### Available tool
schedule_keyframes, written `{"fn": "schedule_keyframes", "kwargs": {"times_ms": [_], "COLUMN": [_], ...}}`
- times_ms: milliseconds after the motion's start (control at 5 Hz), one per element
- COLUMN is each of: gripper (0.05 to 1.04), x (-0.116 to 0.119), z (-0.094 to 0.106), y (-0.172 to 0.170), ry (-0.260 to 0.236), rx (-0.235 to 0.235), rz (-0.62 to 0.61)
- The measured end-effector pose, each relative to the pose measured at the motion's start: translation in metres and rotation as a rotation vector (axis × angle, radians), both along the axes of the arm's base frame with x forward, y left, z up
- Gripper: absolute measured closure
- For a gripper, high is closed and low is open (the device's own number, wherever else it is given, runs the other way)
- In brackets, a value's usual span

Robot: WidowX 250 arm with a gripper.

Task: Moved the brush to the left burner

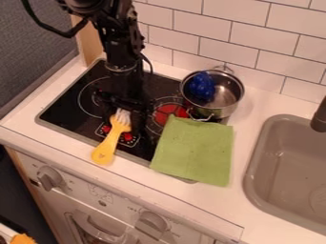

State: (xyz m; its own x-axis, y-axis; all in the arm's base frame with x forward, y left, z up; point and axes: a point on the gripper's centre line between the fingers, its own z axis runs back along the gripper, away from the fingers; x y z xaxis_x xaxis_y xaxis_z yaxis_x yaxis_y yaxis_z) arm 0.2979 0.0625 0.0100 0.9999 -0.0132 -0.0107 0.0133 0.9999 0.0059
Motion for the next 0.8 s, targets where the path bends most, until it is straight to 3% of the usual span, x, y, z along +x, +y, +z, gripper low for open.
{"fn": "schedule_keyframes", "kwargs": {"times_ms": [200, 400, 600, 800], "gripper": [0.305, 0.305, 0.305, 0.232], "x": [0.016, 0.055, 0.078, 0.089], "z": [0.023, 0.047, 0.031, 0.019], "y": [0.010, 0.033, 0.046, 0.052], "ry": [-0.053, -0.135, -0.082, -0.062], "rx": [-0.023, -0.017, -0.016, -0.020], "rz": [0.009, 0.021, 0.020, 0.008]}}
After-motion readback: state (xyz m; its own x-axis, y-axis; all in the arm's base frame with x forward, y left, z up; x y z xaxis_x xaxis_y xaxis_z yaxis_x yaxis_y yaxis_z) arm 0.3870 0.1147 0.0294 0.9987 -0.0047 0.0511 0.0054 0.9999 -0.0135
